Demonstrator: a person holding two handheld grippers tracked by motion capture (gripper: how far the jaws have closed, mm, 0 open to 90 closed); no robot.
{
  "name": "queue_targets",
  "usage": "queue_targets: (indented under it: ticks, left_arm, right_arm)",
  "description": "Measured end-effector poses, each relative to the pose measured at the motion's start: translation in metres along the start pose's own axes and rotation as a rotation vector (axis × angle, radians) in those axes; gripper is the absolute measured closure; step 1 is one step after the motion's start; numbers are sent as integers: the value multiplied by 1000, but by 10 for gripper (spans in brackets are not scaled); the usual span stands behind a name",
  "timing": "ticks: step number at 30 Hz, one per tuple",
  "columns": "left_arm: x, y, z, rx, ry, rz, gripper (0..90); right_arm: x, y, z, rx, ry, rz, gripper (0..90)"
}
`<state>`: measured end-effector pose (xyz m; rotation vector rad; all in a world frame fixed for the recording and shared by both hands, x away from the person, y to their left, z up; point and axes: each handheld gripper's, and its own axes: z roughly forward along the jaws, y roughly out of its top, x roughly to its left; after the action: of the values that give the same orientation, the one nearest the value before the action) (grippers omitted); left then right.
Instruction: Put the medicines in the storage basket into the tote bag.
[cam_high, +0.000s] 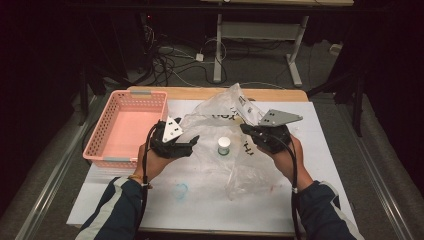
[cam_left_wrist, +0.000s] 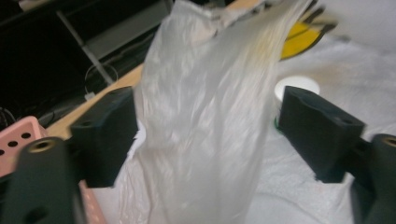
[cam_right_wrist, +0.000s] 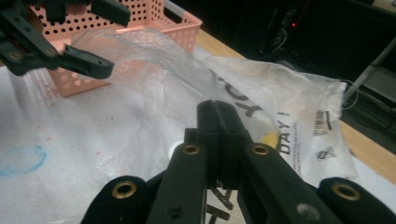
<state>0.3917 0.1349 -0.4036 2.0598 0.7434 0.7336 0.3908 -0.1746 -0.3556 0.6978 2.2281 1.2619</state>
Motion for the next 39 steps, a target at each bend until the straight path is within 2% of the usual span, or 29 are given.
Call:
queue_targets:
  ticks: [2, 3, 4, 5, 7, 8, 9, 10, 11, 14, 17, 21, 24, 28, 31, 34, 36, 39]
  left_arm:
    - [0, -1, 5, 35, -5, -1, 270]
    - [-1, -2, 7, 54, -11, -2, 368]
    - [0, -3, 8, 64, -15, -4, 423]
    - [0, -4, 8, 67, -28, -5, 432]
    - [2, -5, 7, 69, -51, -10, 569]
    - [1, -5, 6, 71, -57, -14, 583]
    - [-2, -5, 4, 67, -57, -6, 657]
    - [-5, -4, 1, 69, -48, 17, 672]
    - [-7, -4, 0, 67, -53, 32, 740]
    - [-10, -4, -4, 50, -79, 34, 831]
    - [-8, -6, -5, 40, -90, 20, 862]
    - [-8, -9, -5, 45, -96, 17, 868]
    - [-9, -11, -4, 45, -95, 16, 868]
    - [-9, -12, -4, 49, -95, 19, 868]
    - [-11, -13, -3, 52, -94, 23, 868]
    - [-12, -14, -2, 55, -94, 29, 868]
    - [-13, -14, -2, 58, -94, 34, 868]
    - [-14, -14, -2, 57, -92, 40, 868]
  right_arm:
    - [-4, 0, -5, -13, -9, 11, 900]
    - [-5, 0, -8, -18, -15, 11, 900]
    - [-7, 0, -10, -22, -19, 17, 900]
    - [-8, 0, -11, -26, -19, 18, 900]
    - [-10, -1, -13, -26, -21, 18, 900]
    - [-10, -1, -13, -27, -24, 18, 900]
    - [-11, -1, -13, -25, -25, 22, 900]
    - [-12, -2, -13, -23, -27, 23, 900]
    - [-12, -3, -13, -23, -29, 25, 900]
    - [-14, -5, -12, -25, -31, 32, 900]
    - [-12, -6, -10, -23, -31, 33, 890]
    - [-6, -11, -12, -26, -19, 19, 789]
    - [-1, -15, -19, -54, -12, 18, 625]
    - [10, -22, -31, -91, -11, 5, 509]
    - [20, -30, -40, -97, 18, -12, 417]
    - [31, -41, -47, -76, 65, -29, 333]
    - [39, -48, -51, -49, 71, -63, 298]
    - [47, -59, -56, -21, 106, -69, 255]
